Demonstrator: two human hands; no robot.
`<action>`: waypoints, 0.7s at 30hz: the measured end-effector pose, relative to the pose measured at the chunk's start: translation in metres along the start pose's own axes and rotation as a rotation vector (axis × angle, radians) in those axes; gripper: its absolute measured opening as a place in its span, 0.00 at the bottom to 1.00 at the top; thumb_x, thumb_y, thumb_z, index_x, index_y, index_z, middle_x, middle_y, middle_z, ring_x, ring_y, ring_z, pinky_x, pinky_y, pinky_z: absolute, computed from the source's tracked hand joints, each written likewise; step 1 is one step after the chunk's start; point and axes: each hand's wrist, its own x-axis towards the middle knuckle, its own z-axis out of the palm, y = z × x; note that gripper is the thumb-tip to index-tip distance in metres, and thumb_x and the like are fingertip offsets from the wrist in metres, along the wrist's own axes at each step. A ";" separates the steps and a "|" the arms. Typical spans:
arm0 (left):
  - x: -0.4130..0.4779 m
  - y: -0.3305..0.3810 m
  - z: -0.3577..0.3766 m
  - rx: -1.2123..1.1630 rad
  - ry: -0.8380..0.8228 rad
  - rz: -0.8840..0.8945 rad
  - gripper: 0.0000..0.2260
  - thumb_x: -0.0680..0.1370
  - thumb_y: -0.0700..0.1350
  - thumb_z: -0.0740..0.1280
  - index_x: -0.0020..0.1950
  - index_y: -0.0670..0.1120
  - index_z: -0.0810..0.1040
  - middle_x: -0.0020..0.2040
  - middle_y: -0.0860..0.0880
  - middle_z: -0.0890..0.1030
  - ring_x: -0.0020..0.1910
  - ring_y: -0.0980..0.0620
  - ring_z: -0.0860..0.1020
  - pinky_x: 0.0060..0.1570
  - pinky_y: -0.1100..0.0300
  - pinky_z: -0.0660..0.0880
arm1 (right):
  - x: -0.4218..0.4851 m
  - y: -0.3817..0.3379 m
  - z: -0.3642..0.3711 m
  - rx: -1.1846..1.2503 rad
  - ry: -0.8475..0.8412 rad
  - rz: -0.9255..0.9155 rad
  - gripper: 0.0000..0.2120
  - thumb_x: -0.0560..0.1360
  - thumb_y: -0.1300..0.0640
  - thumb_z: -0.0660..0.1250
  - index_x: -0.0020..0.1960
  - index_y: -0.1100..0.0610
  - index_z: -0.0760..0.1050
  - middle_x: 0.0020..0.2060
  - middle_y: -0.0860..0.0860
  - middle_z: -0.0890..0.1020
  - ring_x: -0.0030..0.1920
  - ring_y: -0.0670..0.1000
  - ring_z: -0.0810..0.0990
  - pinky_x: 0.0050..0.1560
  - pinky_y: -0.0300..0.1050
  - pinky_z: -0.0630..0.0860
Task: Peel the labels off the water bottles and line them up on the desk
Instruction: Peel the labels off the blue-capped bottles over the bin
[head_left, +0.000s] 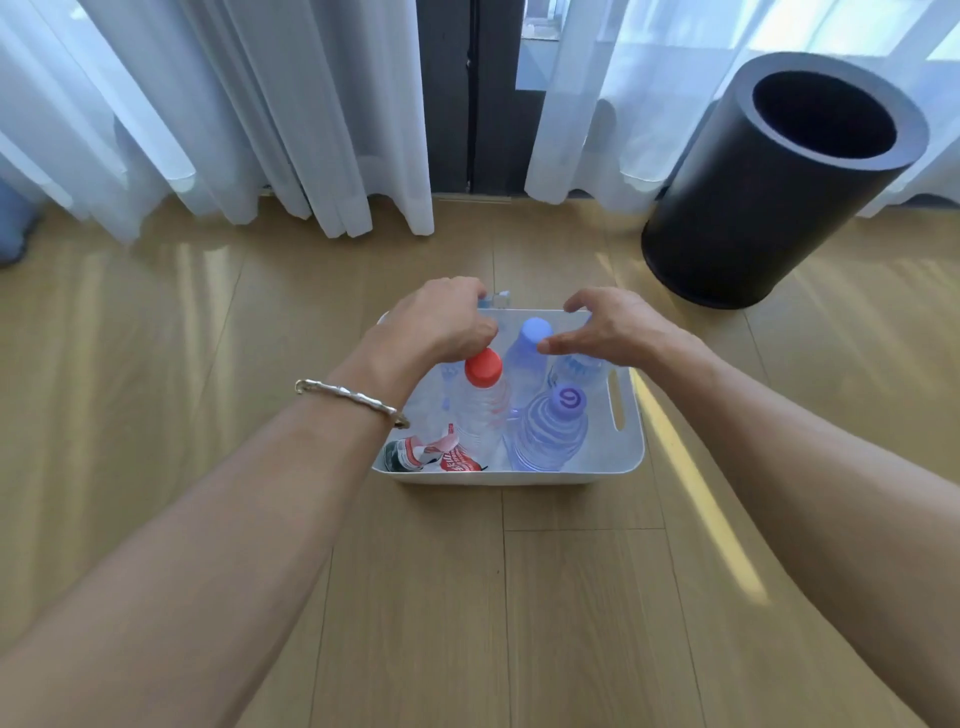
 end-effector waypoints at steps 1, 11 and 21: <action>-0.002 -0.001 -0.001 0.006 -0.001 -0.001 0.21 0.78 0.46 0.62 0.71 0.48 0.69 0.67 0.45 0.74 0.63 0.45 0.73 0.55 0.54 0.70 | -0.001 0.000 0.003 0.011 -0.016 0.004 0.36 0.64 0.37 0.75 0.66 0.53 0.72 0.62 0.55 0.75 0.59 0.54 0.74 0.52 0.45 0.72; -0.014 -0.010 -0.008 0.011 -0.005 -0.022 0.21 0.79 0.47 0.62 0.72 0.49 0.68 0.70 0.48 0.73 0.64 0.46 0.73 0.57 0.55 0.70 | -0.005 0.006 0.000 -0.016 -0.023 0.032 0.26 0.71 0.53 0.74 0.66 0.52 0.72 0.61 0.55 0.74 0.52 0.54 0.75 0.47 0.45 0.73; -0.012 0.010 -0.024 -0.264 0.041 0.082 0.23 0.80 0.52 0.61 0.75 0.50 0.64 0.73 0.48 0.68 0.69 0.48 0.70 0.64 0.55 0.67 | -0.016 -0.048 -0.039 0.033 0.544 -0.188 0.18 0.80 0.60 0.55 0.68 0.60 0.70 0.61 0.63 0.73 0.61 0.63 0.70 0.61 0.51 0.67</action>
